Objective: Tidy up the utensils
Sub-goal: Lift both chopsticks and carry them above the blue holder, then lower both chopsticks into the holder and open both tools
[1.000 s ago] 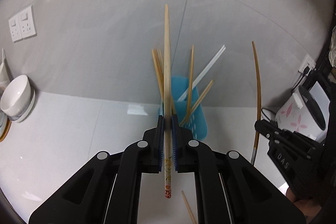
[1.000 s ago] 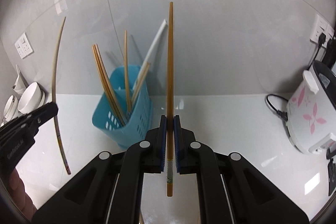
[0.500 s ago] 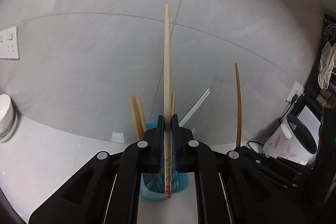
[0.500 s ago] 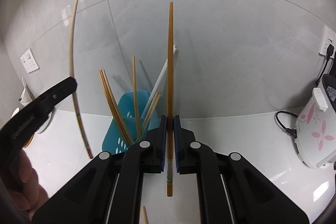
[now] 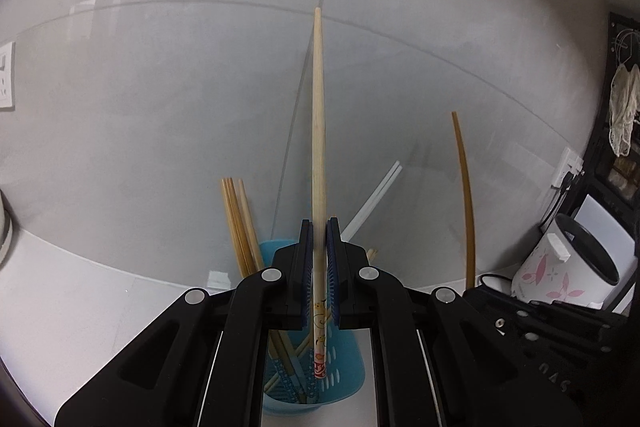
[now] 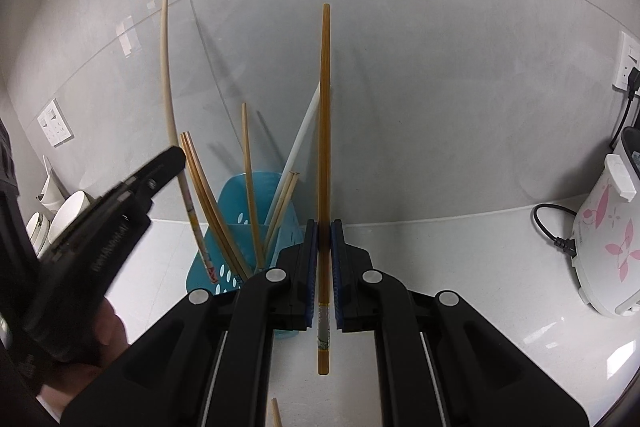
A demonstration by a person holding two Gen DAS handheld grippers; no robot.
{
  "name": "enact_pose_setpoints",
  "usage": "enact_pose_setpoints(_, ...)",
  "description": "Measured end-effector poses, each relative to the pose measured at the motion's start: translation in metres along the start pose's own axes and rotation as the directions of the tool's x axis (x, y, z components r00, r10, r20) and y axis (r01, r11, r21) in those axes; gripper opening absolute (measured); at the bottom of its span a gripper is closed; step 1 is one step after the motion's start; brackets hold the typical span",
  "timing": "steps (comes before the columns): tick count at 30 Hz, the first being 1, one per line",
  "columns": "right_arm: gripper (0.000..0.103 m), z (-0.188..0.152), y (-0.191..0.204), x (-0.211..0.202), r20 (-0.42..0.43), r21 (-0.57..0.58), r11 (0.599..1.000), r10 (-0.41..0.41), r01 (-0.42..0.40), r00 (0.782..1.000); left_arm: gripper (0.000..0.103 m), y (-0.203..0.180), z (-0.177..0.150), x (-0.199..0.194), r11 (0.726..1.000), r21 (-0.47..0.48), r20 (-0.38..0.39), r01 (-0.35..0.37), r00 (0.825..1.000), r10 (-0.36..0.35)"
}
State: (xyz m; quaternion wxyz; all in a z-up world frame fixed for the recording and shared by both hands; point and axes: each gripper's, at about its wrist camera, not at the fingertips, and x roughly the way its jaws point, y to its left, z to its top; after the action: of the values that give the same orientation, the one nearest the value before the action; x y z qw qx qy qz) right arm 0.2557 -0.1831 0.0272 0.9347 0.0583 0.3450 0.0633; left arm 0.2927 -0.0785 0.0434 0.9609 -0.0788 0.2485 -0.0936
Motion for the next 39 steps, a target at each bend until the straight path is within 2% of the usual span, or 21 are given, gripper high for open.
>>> enact_pose_setpoints(12,0.006,-0.005,-0.003,0.004,-0.018,0.012,1.000,0.003,-0.003,1.000,0.007,-0.013,-0.029,0.035,0.999,0.021,-0.072,-0.036,0.997,0.037)
enact_pose_setpoints(19,0.006,-0.006,0.001,0.005,-0.029,-0.001,1.000,0.009,-0.009,1.000,0.007,-0.015,-0.034,0.038,0.998,0.053,-0.115,-0.025,0.993,0.031)
enact_pose_setpoints(23,0.006,-0.004,0.003,0.005,-0.027,-0.008,1.000,0.014,-0.014,1.000,0.009,-0.007,-0.028,0.026,0.998,0.065,-0.133,-0.017,0.991,0.025)
enact_pose_setpoints(26,0.006,-0.001,0.004,0.002,-0.017,-0.020,1.000,0.021,-0.022,1.000,0.025,-0.003,-0.026,0.018,0.997,0.070,-0.156,-0.024,0.987,0.035)
enact_pose_setpoints(27,0.006,0.000,0.005,0.002,-0.013,-0.022,0.999,0.025,-0.026,1.000,0.034,-0.001,-0.025,0.015,0.997,0.069,-0.162,-0.028,0.986,0.039)
enact_pose_setpoints(29,0.006,0.003,0.006,0.001,-0.005,-0.025,0.999,0.033,-0.033,0.999,0.039,0.003,-0.024,0.009,0.997,0.070,-0.171,-0.043,0.984,0.055)
enact_pose_setpoints(36,0.006,0.012,0.016,-0.001,0.038,-0.023,0.994,0.104,-0.103,0.994,0.077,0.024,-0.021,-0.011,0.992,0.055,-0.225,-0.109,0.967,0.119)
enact_pose_setpoints(39,0.006,0.014,0.021,0.003,0.060,-0.019,0.991,0.135,-0.134,0.989,0.089,0.031,-0.022,-0.017,0.988,0.043,-0.242,-0.147,0.958,0.153)
